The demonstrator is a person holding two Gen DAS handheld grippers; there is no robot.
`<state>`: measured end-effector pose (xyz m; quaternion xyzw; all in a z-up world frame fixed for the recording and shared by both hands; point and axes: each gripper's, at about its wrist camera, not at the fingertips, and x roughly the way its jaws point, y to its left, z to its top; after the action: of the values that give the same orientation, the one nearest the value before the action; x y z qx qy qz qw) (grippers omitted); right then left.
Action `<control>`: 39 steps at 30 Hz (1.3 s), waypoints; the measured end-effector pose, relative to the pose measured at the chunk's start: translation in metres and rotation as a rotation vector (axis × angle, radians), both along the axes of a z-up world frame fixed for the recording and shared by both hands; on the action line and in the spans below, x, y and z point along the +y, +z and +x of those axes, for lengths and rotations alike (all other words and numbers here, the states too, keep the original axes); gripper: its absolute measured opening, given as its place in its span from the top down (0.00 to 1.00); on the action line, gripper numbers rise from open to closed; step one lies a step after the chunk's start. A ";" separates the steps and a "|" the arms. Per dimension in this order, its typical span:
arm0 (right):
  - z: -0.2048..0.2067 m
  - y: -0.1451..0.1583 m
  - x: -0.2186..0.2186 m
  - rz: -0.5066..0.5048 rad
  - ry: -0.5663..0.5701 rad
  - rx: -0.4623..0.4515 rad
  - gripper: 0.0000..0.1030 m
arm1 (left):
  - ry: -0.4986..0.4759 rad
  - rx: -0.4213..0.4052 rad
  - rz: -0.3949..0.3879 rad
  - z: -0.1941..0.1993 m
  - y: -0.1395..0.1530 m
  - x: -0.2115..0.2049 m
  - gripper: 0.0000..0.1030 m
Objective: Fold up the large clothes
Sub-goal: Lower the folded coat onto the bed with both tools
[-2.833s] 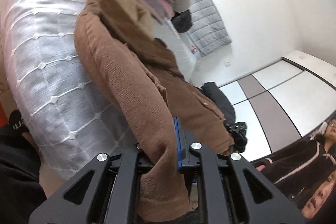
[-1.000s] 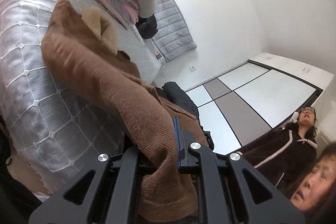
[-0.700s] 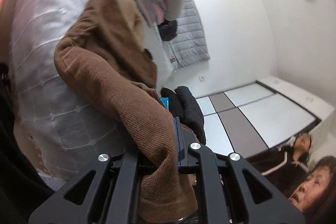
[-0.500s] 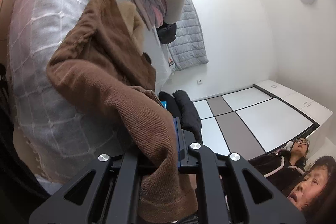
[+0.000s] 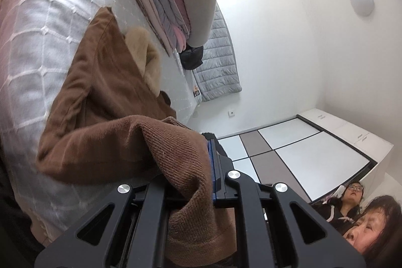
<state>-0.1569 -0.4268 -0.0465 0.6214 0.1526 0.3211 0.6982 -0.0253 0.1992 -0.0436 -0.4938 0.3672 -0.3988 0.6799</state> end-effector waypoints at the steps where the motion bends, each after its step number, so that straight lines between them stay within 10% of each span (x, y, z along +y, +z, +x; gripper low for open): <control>1: 0.010 0.002 -0.001 -0.007 0.001 0.004 0.89 | 0.002 0.000 -0.001 0.007 0.001 0.000 0.93; 15: 0.189 -0.007 -0.027 -0.081 -0.008 0.178 0.89 | 0.076 0.087 0.017 0.189 -0.015 -0.013 0.93; 20: 0.262 -0.075 -0.040 -0.030 -0.032 0.420 0.85 | 0.077 0.255 0.067 0.266 -0.069 -0.027 0.90; 22: 0.281 -0.119 -0.046 0.049 -0.043 0.602 0.61 | 0.072 0.382 0.114 0.292 -0.102 -0.030 0.87; 24: 0.292 -0.144 -0.051 0.083 -0.036 0.699 0.59 | 0.059 0.448 0.119 0.306 -0.123 -0.033 0.83; 32: 0.290 -0.132 -0.063 0.039 0.012 0.669 0.40 | -0.022 0.383 0.246 0.317 -0.094 -0.027 0.74; 39: 0.293 -0.115 -0.028 -0.024 0.132 0.637 0.29 | 0.105 0.346 0.227 0.318 -0.084 -0.013 0.69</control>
<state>0.1362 -0.4553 -0.1613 0.6710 0.4071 0.1534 0.6004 0.2923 0.1867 -0.1281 -0.4934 0.4947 -0.2282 0.6780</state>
